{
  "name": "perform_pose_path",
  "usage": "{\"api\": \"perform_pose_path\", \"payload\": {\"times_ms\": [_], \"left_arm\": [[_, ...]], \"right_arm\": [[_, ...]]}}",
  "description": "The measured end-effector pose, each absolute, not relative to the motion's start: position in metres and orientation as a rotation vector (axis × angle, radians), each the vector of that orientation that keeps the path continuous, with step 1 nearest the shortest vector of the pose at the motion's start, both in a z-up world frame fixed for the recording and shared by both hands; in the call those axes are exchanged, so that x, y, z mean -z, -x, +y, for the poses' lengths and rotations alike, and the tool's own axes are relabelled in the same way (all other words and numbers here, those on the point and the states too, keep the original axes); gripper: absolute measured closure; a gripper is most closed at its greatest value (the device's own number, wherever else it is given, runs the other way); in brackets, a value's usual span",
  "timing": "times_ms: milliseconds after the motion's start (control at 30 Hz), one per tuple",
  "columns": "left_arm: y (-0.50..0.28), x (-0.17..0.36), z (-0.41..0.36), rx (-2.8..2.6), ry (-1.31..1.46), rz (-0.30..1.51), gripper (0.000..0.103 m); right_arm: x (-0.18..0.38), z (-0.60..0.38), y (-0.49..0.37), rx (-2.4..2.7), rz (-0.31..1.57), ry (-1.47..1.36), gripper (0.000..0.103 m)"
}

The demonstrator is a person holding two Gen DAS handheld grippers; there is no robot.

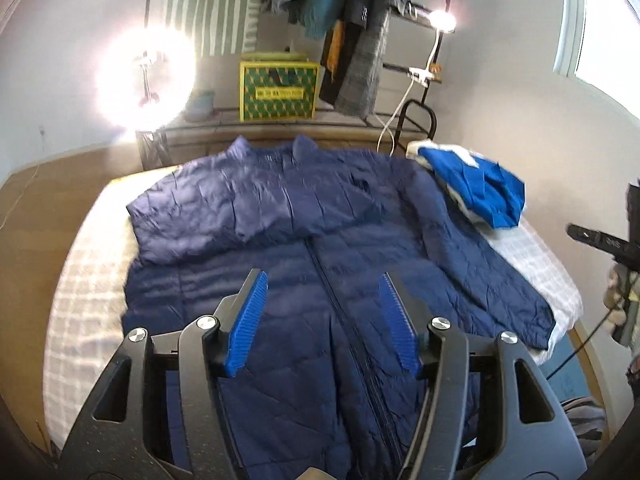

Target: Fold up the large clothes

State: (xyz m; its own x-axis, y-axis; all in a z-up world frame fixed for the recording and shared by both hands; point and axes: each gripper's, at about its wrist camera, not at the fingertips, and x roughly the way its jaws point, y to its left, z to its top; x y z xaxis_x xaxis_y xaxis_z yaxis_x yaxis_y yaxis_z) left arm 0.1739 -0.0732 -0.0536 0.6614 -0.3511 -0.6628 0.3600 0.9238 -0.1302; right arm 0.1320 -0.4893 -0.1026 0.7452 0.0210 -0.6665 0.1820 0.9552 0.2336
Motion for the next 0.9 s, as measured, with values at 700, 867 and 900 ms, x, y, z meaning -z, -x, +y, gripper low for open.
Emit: {"api": "perform_pose_path", "payload": {"times_ms": [700,867,900], "left_arm": [[-0.189,0.106,-0.063,0.357,-0.024,0.869,0.043],[-0.195,0.113,-0.045,0.34,0.058,0.905,0.043],[-0.196,0.113,-0.044,0.337,0.061,0.908,0.043]], "right_arm": [[0.266,-0.569,-0.053,0.372,0.967,-0.673,0.046],[0.264,-0.556,-0.066,0.372,0.998,-0.559,0.069],[0.263,-0.555,-0.068,0.351,1.004,-0.555,0.081]]}}
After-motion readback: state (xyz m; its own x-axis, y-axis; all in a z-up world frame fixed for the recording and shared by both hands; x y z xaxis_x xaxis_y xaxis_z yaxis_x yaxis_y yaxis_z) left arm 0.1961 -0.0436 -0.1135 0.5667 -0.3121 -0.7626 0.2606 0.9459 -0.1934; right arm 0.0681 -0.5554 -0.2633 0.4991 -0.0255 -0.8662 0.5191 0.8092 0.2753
